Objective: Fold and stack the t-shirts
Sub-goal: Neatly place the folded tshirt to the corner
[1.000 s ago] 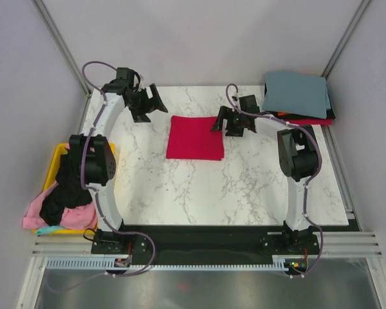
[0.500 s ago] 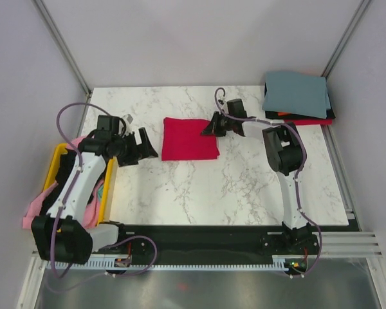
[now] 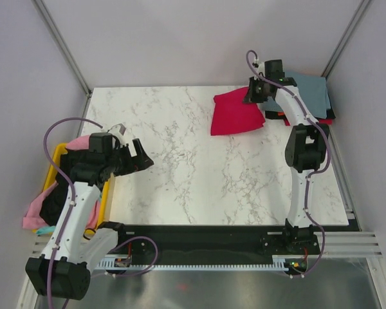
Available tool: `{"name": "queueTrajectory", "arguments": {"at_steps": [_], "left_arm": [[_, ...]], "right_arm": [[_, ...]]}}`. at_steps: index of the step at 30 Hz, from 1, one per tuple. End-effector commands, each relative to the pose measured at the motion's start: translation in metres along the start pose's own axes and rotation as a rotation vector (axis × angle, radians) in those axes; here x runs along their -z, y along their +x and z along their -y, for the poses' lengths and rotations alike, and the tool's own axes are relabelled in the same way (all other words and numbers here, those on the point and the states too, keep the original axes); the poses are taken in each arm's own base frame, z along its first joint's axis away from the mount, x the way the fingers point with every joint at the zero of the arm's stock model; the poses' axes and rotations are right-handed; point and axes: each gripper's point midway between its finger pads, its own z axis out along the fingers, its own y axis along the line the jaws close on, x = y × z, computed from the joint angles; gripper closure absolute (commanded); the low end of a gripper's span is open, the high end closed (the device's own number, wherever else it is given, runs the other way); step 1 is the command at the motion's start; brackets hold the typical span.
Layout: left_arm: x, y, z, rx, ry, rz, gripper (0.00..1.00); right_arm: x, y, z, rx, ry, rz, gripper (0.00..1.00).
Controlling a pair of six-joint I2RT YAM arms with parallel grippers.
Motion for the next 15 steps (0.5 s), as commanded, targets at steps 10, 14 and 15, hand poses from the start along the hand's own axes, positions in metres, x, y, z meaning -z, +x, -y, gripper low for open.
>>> {"name": "queueTrajectory", "arguments": {"at_steps": [10, 14, 15], "left_arm": [[-0.009, -0.007, -0.004, -0.012, -0.011, 0.029, 0.01], [-0.014, -0.003, -0.005, -0.006, -0.01, 0.001, 0.01], [-0.014, -0.004, -0.005, -0.006, -0.009, -0.001, 0.01]], "right_arm": [[0.118, -0.105, 0.088, 0.163, 0.283, 0.239, 1.0], [0.137, -0.129, 0.089, 0.184, 0.283, 0.314, 1.0], [0.141, -0.132, 0.089, 0.192, 0.288, 0.326, 1.0]]}}
